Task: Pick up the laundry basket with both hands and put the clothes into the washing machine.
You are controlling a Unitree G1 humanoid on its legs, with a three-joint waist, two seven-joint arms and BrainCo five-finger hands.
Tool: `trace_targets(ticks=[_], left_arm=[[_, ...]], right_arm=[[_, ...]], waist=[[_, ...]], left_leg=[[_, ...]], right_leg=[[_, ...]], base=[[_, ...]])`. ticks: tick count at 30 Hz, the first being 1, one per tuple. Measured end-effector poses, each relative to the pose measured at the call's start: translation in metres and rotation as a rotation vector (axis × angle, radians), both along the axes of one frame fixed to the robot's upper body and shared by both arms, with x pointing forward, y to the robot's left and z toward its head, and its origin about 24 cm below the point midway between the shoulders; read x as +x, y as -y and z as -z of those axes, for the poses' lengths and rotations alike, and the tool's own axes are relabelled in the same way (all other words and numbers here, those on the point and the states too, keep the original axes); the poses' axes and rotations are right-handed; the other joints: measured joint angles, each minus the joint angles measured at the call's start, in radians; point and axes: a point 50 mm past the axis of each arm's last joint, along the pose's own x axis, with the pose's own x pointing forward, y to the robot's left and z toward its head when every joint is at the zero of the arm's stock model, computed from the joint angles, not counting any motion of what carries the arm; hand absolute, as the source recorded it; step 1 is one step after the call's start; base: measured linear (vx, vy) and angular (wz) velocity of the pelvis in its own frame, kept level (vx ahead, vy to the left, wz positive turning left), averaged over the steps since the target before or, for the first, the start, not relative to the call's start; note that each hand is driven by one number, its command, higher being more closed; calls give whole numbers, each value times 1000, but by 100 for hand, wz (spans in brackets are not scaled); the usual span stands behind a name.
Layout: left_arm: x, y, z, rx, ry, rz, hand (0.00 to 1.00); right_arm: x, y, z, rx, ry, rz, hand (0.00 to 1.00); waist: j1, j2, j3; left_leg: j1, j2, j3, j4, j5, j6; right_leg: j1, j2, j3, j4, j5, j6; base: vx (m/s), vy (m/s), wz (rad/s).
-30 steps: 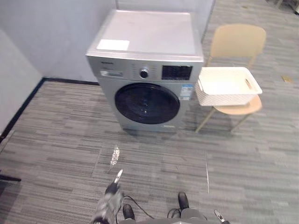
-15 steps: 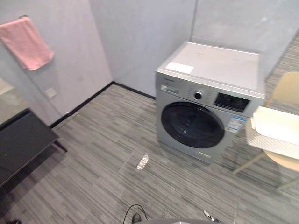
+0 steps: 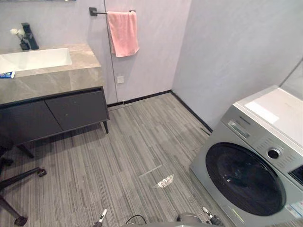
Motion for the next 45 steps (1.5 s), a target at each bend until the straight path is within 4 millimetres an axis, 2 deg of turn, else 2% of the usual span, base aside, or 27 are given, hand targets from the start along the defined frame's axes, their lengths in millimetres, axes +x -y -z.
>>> trace_targets(ticks=[1,2,3,4,5,8,9,10,11,14,17,18,19,20,21,27,29,30,31,32,35,37,39,40,42,43,45], left_arm=[[1,0,0,2,4,-11,0],[4,0,0,3,7,-17,0],[8,5,0,-4,14,-28,0],[9,7,1,-9,16,-38,0],[6,12,2,-23,14,-58,0],[11,14,2,-25,24,-43,0],[14,14,1,-25,27,-31,0],[14,14,1,-23,28,-25,0],[15,14,1,-21,27,-15,0],[20,12,0,-11,46,9,0],[24,21,1,-29,51,17,0],[26,20,1,-20,45,53,0],[27,21,1,-22,40,73,0],[28,20,1,-15,35,87,0],[29,14,0,0,37,81,0],[19,12,1,-4,16,28,0],[22,17,1,-12,21,59,0],[23,17,1,-9,22,73,0],[25,14,0,2,24,105,0],[28,12,-1,9,29,121,0],[33,16,-2,7,50,128,0],[32,17,-1,4,50,117,0],[33,18,-2,2,57,113,0],[32,18,-2,5,61,108,0],[30,15,-2,15,63,92,0],[28,13,-2,19,61,78,0],[20,20,1,-4,33,81,0]], right_arm=[[0,-1,0,-1,-3,-19,0],[1,-3,0,2,-4,-48,0],[2,1,0,-9,-7,-69,0],[2,3,-1,-14,-8,-71,0],[7,7,-2,-25,1,-75,0],[8,8,-2,-22,5,-44,0],[6,8,-1,-18,-2,-22,0],[3,7,0,-13,-14,-13,0],[2,6,1,-8,-22,-9,0],[6,5,1,-4,-14,-2,0],[25,7,-4,-14,41,8,0],[27,8,-4,-13,44,11,0],[28,8,-4,-12,47,10,0],[32,3,-4,2,50,8,0],[34,-4,-3,20,54,4,0],[32,-10,-3,20,52,-40,0],[35,-8,-4,-2,56,-91,0],[36,-8,-4,-6,56,-102,0],[33,-6,-4,-15,46,-120,0],[29,-4,-4,-24,39,-123,0],[11,5,-2,-43,7,-110,0],[3,6,-1,-39,-13,-86,0],[4,7,-1,-40,-11,-84,0],[2,6,0,-37,-18,-82,0],[-2,2,2,-21,-43,-80,0],[-4,-3,3,-3,-56,-82,0],[-6,6,3,-19,-65,-53,0]], waist=[[-3,0,0],[-6,2,-1],[-3,20,-5],[0,26,-12],[-6,47,-21],[-10,41,-40],[-8,41,-38],[-4,35,-33],[-5,31,-30],[-3,25,-16],[-4,49,1],[-2,53,2],[-1,60,2],[-3,52,0],[-2,23,9],[-2,21,8],[-2,38,13],[-4,34,14],[-7,20,15],[-7,13,16],[-12,30,21],[-5,33,22],[-9,38,21],[-9,35,20],[-5,16,7],[-3,-1,-13],[-12,31,-33]], left_leg=[[-2,8,-16,12,-23,-7],[1,32,-39,17,-56,-23],[24,85,-51,-10,-77,-29],[44,118,-53,-38,-76,-29],[48,161,-52,-43,-40,-71],[-16,189,-58,57,54,-87],[-52,191,-55,139,89,-131],[-73,191,-25,210,103,-156],[-84,192,9,260,102,-158],[-155,231,256,425,86,-157],[-202,179,394,331,41,-192],[-200,126,409,177,68,-184],[-192,109,431,91,119,-160],[-179,92,476,-22,181,-61],[-149,65,475,-113,222,-42],[-9,38,476,-296,259,-39],[22,37,471,-321,258,-38],[29,30,467,-321,257,-37],[42,13,450,-308,250,-26],[49,-1,423,-285,240,-12],[52,-5,312,-182,197,10],[57,-5,265,-170,189,16],[60,-1,216,-168,176,4],[57,-1,201,-167,167,-6],[47,-7,198,-168,157,-18],[33,-2,208,-164,144,-40],[4,45,203,-165,148,-65]], right_leg=[[6,1,1,-20,2,4],[13,4,-27,-26,43,45],[13,36,-72,5,78,39],[13,59,-88,26,68,27],[10,94,-122,63,25,-9],[30,124,-202,70,-16,-69],[73,134,-238,37,-16,-90],[118,142,-257,10,-15,-106],[154,145,-265,-10,-16,-115],[292,155,-321,-88,-18,-118],[343,168,-366,-157,-18,-118],[339,169,-382,-184,-19,-118],[334,173,-389,-186,-20,-117],[322,166,-392,-183,-23,-113],[307,149,-373,-181,-17,-104],[321,118,-289,-110,-2,-85],[218,90,-262,134,-15,-64],[182,76,-254,221,-14,-62],[112,42,-237,402,14,-19],[73,28,-219,508,50,0],[-8,49,-149,712,20,14],[-17,53,-113,639,-28,9],[27,80,-27,373,-44,1],[71,87,11,186,-29,-8],[120,63,11,23,13,-25],[143,57,8,-50,55,14],[142,94,-33,-107,76,-3]], base=[[321,-383,40],[343,-448,44],[427,-593,36],[446,-607,33],[381,-507,30],[444,-530,55],[301,-323,69],[337,-349,74],[227,-231,69],[180,-202,60],[61,-61,39],[-7,32,38],[10,37,43],[39,22,36],[59,15,29],[43,95,-1],[27,116,1],[37,100,29],[81,59,47],[150,27,87],[161,-31,110],[94,-73,95],[66,-127,75],[63,-137,59],[114,-263,39],[158,-369,21],[153,-307,18]])
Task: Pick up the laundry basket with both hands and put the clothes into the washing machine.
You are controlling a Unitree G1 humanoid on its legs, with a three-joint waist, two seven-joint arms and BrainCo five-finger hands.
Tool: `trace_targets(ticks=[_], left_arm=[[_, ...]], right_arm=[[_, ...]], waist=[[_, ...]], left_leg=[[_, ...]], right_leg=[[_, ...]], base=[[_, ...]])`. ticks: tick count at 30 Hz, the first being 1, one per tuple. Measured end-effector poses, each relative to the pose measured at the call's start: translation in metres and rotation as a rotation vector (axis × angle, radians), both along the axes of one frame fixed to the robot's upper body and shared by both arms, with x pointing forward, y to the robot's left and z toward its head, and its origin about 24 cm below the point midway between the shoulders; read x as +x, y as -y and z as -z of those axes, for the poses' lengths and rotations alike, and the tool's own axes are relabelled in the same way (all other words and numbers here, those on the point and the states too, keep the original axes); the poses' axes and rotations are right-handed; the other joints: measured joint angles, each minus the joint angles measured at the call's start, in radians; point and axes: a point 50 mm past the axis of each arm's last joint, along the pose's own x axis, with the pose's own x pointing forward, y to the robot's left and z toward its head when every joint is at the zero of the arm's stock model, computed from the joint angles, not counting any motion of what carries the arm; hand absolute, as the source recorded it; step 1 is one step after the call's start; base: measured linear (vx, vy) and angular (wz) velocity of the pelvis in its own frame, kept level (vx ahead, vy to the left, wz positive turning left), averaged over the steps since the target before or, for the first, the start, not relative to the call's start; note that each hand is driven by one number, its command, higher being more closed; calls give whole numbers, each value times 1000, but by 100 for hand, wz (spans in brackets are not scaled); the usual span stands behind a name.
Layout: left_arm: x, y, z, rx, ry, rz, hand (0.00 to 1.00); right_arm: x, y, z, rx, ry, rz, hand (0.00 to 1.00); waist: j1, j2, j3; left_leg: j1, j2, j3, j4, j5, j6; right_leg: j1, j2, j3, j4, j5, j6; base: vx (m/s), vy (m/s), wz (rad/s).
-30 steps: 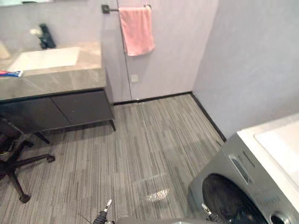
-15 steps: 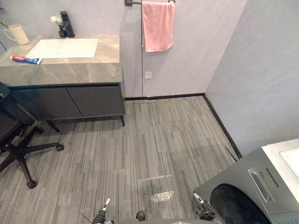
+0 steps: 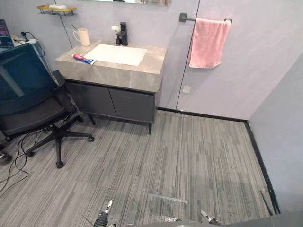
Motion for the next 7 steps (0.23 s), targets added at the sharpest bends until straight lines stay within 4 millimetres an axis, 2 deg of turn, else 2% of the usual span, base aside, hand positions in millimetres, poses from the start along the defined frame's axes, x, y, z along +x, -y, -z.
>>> trace_targets(ticks=[2,5,7], left_arm=[[0,4,1,-7,-7,29,0],[2,5,1,-6,-7,61,0],[1,6,1,-9,-13,73,0]], right_arm=[[-3,5,0,-9,-12,24,0],[-5,5,1,-5,-24,26,0],[5,4,0,0,-10,20,0]], waist=[[-1,26,-6],[-1,26,-4],[-2,24,-4]], left_leg=[[7,30,-26,-29,12,-12],[33,60,-47,-75,25,-31],[41,61,-51,-89,31,-40]], right_leg=[[22,25,-31,-43,18,-12],[65,49,-67,-81,21,-17],[72,49,-71,-89,21,-18]], base=[[163,-208,29],[123,-154,29],[67,-46,9]])
